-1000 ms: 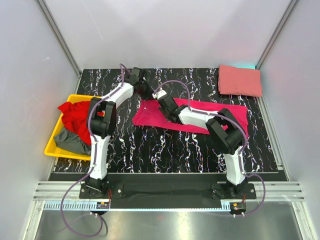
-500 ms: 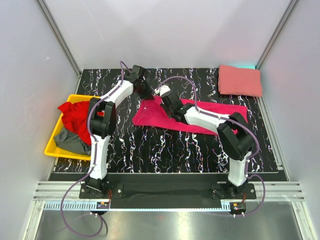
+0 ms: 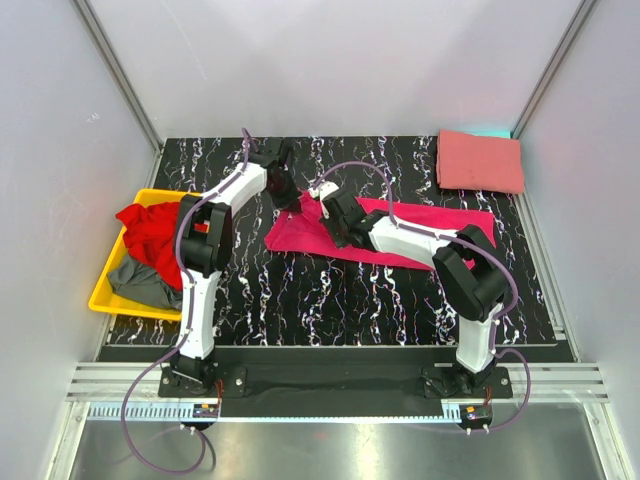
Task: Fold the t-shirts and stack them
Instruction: Fold the tshirt
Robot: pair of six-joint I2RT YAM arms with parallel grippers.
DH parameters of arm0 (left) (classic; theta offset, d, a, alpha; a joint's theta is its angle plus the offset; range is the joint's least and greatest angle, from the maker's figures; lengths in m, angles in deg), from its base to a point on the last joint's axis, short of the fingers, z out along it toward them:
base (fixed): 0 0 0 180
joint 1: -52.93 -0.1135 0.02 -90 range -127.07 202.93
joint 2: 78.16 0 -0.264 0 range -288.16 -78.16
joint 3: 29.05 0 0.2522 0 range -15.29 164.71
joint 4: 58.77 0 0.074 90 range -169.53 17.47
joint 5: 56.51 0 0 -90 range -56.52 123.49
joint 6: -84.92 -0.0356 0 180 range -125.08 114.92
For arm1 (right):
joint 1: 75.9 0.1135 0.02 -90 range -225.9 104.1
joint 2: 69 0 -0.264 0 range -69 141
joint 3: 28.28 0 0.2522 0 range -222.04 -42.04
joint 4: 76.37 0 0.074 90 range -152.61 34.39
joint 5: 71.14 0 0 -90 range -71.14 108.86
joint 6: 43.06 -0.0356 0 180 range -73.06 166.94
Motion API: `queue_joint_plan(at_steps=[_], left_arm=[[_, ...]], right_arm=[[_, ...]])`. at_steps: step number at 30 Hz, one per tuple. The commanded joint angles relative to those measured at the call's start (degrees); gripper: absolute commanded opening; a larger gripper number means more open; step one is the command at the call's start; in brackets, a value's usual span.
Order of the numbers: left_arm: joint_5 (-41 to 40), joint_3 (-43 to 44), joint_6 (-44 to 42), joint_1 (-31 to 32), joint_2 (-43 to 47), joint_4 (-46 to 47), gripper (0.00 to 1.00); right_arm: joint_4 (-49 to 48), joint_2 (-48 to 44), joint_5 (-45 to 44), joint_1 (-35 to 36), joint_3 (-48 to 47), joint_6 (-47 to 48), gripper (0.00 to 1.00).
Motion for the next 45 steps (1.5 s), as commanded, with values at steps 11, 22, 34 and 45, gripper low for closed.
queue_joint_plan(at_steps=[11, 22, 34, 45], left_arm=[[-5.91, -1.05, -2.64, 0.19, 3.93, -1.38, 0.40], [8.77, -10.01, 2.37, 0.90, 8.51, 18.48, 0.40], [4.55, -16.16, 2.11, 4.15, 13.69, 26.75, 0.42], [-1.87, -13.18, -1.94, 7.75, 10.98, 24.73, 0.42]], right_arm=[[0.61, -6.46, 10.87, 0.28, 2.58, -6.32, 0.34], [-1.51, -3.04, 7.71, -3.85, -1.01, -16.70, 0.18], [-5.11, 0.56, 6.03, -7.98, 0.48, -19.25, 0.18], [-6.25, 0.74, 6.56, -8.07, 4.87, -21.80, 0.18]])
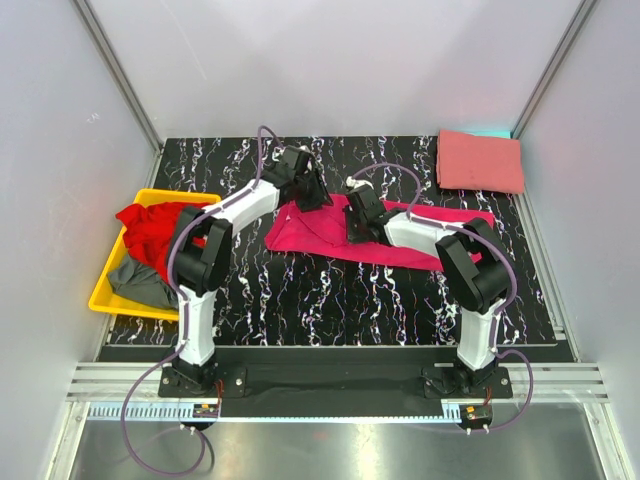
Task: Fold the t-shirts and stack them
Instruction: Fold the tshirt
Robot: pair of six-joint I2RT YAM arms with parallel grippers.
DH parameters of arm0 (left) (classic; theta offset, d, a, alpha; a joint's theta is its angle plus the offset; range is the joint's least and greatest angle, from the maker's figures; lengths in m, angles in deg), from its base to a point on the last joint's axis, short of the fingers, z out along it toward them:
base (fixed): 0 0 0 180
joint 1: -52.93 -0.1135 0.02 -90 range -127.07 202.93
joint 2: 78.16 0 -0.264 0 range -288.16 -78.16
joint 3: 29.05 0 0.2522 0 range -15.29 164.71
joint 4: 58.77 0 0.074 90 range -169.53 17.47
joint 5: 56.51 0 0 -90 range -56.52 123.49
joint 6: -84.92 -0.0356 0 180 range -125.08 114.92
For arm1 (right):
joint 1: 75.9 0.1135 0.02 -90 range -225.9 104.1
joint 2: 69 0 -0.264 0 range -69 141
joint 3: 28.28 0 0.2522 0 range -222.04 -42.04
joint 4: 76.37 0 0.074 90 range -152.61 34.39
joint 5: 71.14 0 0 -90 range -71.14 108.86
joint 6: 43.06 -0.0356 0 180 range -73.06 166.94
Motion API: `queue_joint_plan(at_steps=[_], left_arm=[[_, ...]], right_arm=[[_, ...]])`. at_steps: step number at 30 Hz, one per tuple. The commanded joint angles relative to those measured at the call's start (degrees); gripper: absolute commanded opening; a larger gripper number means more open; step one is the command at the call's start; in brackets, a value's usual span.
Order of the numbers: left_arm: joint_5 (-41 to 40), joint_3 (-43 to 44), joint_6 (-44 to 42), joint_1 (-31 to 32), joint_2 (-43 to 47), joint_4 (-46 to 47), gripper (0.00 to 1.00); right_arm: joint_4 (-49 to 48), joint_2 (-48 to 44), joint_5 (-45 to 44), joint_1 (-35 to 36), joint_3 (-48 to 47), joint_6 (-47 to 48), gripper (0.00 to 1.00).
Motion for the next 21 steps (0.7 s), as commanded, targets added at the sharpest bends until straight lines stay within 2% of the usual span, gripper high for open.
queue_joint_plan(at_steps=[1, 5, 10, 18, 21], left_arm=[[-1.80, 3.08, -1.00, -0.66, -1.03, 1.80, 0.42], [-4.87, 5.80, -1.09, -1.80, -6.02, 0.48, 0.43], [-2.60, 10.90, 0.23, -4.00, -11.83, 0.13, 0.43], [2.32, 16.79, -0.03, -7.78, -15.01, 3.02, 0.44], [5.22, 22.49, -1.25, -9.27, -16.67, 3.90, 0.47]], right_arm=[[-1.99, -0.59, -0.78, 0.04, 1.24, -1.56, 0.18], [-2.16, -1.64, -2.63, 0.04, 2.21, -1.65, 0.18], [-1.81, -1.82, -2.81, 0.04, 1.95, -2.17, 0.19], [1.17, -6.21, -2.98, 0.04, -2.70, -2.53, 0.31], [5.12, -9.55, -2.63, 0.04, -4.55, -2.52, 0.34]])
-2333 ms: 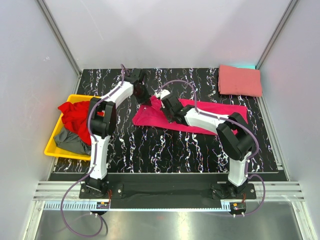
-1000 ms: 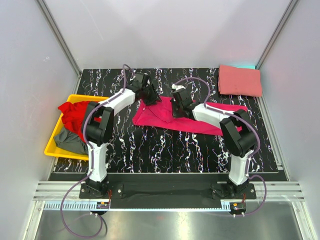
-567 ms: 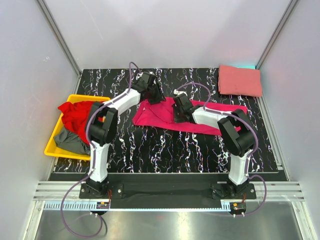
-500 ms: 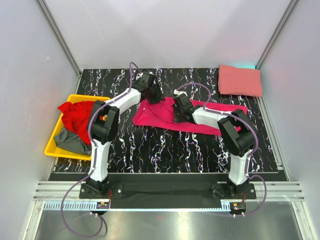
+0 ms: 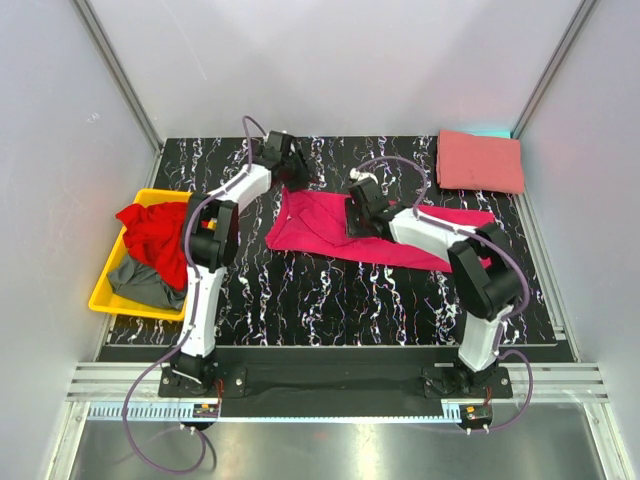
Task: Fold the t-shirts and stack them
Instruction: Fold the tshirt
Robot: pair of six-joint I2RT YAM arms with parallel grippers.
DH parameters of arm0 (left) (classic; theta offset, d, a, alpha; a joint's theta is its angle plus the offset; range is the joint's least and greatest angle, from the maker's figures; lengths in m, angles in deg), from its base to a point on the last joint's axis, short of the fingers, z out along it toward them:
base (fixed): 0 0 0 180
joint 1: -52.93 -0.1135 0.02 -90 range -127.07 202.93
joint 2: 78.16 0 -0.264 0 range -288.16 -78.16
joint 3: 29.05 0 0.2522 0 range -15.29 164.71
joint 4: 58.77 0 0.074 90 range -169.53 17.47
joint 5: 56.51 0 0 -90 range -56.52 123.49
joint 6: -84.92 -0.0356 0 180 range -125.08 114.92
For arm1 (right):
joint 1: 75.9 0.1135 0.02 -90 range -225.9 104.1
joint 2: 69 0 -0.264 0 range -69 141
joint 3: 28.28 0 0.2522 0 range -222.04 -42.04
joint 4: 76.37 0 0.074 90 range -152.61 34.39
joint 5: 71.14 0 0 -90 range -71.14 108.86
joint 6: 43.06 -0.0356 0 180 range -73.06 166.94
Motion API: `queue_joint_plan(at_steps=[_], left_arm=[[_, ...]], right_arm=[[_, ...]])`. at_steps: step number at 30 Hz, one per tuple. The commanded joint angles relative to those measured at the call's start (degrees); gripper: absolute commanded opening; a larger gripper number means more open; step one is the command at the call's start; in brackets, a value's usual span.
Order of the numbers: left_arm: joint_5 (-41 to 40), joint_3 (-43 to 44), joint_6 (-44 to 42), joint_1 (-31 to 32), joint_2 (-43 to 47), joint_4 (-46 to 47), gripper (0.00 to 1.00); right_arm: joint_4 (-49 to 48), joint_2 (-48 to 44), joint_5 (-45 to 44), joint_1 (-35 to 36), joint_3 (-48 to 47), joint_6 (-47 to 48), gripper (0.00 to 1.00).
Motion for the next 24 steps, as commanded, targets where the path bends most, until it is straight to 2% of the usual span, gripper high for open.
queue_joint_plan(at_steps=[1, 5, 7, 8, 9, 12, 14, 15, 16, 17, 18, 24], left_arm=[[4.37, 9.53, -1.94, -1.69, -1.66, 4.03, 0.48], [12.26, 14.75, -0.63, -3.27, -2.82, 3.95, 0.46], [10.63, 11.62, -0.53, -3.01, 2.86, 0.03, 0.44], [6.27, 10.29, -1.23, -2.23, 4.91, -2.35, 0.44], [3.61, 9.49, -3.41, -1.70, 6.93, -9.08, 0.43], [-8.60, 3.70, -5.19, 1.38, 14.31, -15.98, 0.36], [-14.83, -8.40, -4.49, 3.31, 22.47, -14.62, 0.33], [-14.87, -17.93, -3.27, 3.67, 25.29, -9.55, 0.34], [-14.00, -21.68, -2.39, 3.84, 27.58, -7.58, 0.34], [-11.64, -24.59, -1.69, 3.93, 30.47, -6.26, 0.34], [-11.62, -27.23, -0.90, 4.02, 31.02, -6.59, 0.34], [-11.62, -31.21, 0.77, 4.99, 28.84, -7.04, 0.33]], right_arm=[[4.45, -8.00, -1.95, 0.04, -5.12, -0.56, 0.36], [8.59, -16.59, -3.79, 0.04, -3.73, -2.14, 0.44], [11.49, -19.60, -5.02, 0.12, -2.67, -3.54, 0.48], [12.45, -22.48, -6.68, 0.04, -2.32, -4.16, 0.50], [14.29, -23.90, -7.48, 0.04, -1.80, -5.47, 0.51], [16.59, -28.48, -8.63, 0.04, -0.83, -7.50, 0.55], [18.08, -30.85, -7.67, 0.04, 0.23, -8.99, 0.58], [18.70, -31.56, -6.80, 0.04, 1.10, -9.61, 0.63], [18.88, -32.26, -6.18, 0.04, 1.72, -9.70, 0.66], [18.97, -33.57, -5.39, 0.04, 2.33, -9.70, 0.77], [19.14, -34.28, -5.12, 0.04, 3.56, -9.79, 0.81], [18.97, -38.85, -5.65, 0.04, 6.91, -8.91, 0.84]])
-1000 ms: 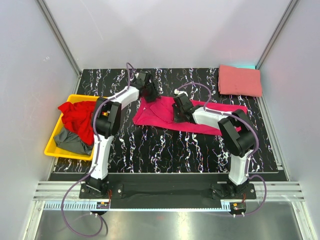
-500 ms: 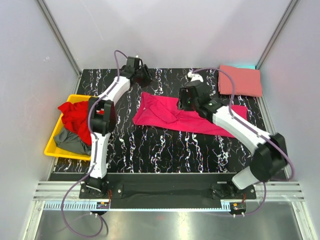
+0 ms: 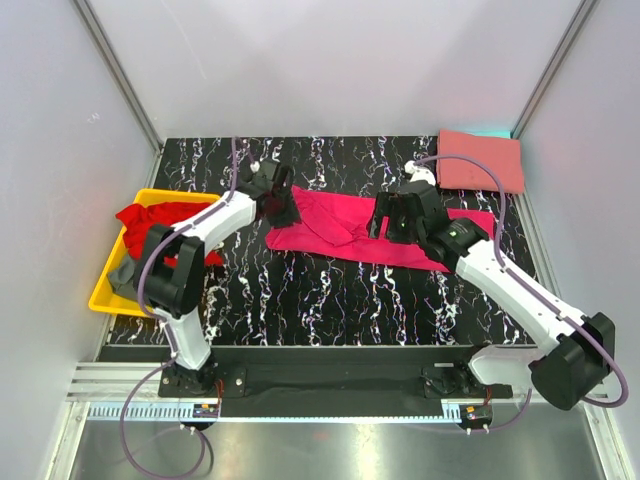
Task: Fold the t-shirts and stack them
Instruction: Fold the tshirt
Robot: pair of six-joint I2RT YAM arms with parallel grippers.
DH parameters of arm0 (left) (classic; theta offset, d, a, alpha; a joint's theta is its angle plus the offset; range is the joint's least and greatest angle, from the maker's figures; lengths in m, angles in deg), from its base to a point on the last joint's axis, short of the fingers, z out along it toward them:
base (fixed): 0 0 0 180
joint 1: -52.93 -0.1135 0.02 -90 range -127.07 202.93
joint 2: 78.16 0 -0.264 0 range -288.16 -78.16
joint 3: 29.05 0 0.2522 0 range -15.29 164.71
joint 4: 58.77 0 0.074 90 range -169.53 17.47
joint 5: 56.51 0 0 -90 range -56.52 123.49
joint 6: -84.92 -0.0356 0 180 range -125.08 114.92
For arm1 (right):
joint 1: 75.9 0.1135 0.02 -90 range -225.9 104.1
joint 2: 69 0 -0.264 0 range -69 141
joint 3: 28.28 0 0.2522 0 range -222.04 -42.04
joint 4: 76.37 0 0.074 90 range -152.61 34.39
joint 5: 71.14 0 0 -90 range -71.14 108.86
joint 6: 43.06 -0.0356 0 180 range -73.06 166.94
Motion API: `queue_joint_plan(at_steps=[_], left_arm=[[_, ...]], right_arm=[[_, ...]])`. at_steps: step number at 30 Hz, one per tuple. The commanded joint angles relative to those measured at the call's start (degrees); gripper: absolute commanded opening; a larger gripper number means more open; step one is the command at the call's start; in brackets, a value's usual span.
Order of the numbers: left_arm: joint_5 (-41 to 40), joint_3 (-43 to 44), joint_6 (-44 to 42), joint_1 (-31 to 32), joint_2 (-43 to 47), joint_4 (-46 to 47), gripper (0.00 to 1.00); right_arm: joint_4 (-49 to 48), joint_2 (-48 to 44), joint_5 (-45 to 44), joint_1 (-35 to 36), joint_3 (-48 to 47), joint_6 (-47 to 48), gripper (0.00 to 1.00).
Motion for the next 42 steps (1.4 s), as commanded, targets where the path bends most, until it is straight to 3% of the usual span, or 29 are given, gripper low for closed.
queue_joint_plan(at_steps=[1, 3, 9, 13, 17, 19, 21, 24, 26, 30, 33, 37, 40, 42], left_arm=[[-2.24, -3.10, 2.14, -0.32, -2.92, 4.17, 0.33], [-2.94, -3.55, 2.75, -0.41, -4.24, 5.94, 0.33], [-11.10, 4.79, 1.44, -0.85, -13.47, -4.68, 0.32], [-14.11, 8.56, -0.23, -2.78, -16.97, -4.78, 0.35], [-8.07, 20.94, -1.72, -7.60, -25.06, -5.58, 0.37], [-4.81, 31.39, -3.48, -9.10, -31.36, -4.08, 0.39], [0.98, 44.96, -3.49, -10.86, -36.57, -3.20, 0.41], [12.76, 58.19, 0.45, -13.50, -45.02, -1.63, 0.42], [16.81, 56.06, 2.04, -14.64, -42.50, 2.14, 0.43], [18.15, 36.14, 1.62, -14.82, -27.06, 16.55, 0.50], [21.22, 32.76, -0.92, -14.65, -22.11, 13.80, 0.50], [18.77, 27.41, -2.34, -12.46, -15.88, 6.74, 0.50], [11.23, 18.19, -1.56, -4.67, -9.19, 6.99, 0.48], [10.15, 10.10, 1.25, -0.61, -4.54, 12.52, 0.45]], right_arm=[[0.50, -3.58, -0.38, 0.04, 0.92, 0.27, 0.84], [0.76, -4.64, -0.55, 0.04, 1.27, 0.97, 0.84], [2.43, -7.89, -2.22, 0.04, 2.07, 2.12, 0.84], [2.79, -9.38, -2.22, 0.04, 1.98, 0.89, 0.84], [1.82, -10.17, -1.17, 0.04, 1.80, -2.09, 0.84], [0.94, -10.35, -0.12, 0.04, 1.89, -3.33, 0.83], [-0.20, -10.44, 0.59, 0.04, 2.24, -3.50, 0.83], [0.23, -9.83, -1.34, 0.04, 1.46, -2.63, 0.83], [1.29, -9.04, -3.35, 0.04, 0.66, -2.10, 0.83], [3.39, -7.98, -7.31, 0.04, 1.62, -1.48, 0.83], [4.45, -8.15, -7.76, 0.04, 3.55, -2.01, 0.83], [5.51, -10.87, -6.79, 0.04, 5.23, -3.50, 0.83], [7.26, -15.26, -6.97, 0.04, 5.41, -4.56, 0.83], [9.54, -17.37, -7.23, 0.04, 4.97, -5.61, 0.82]])
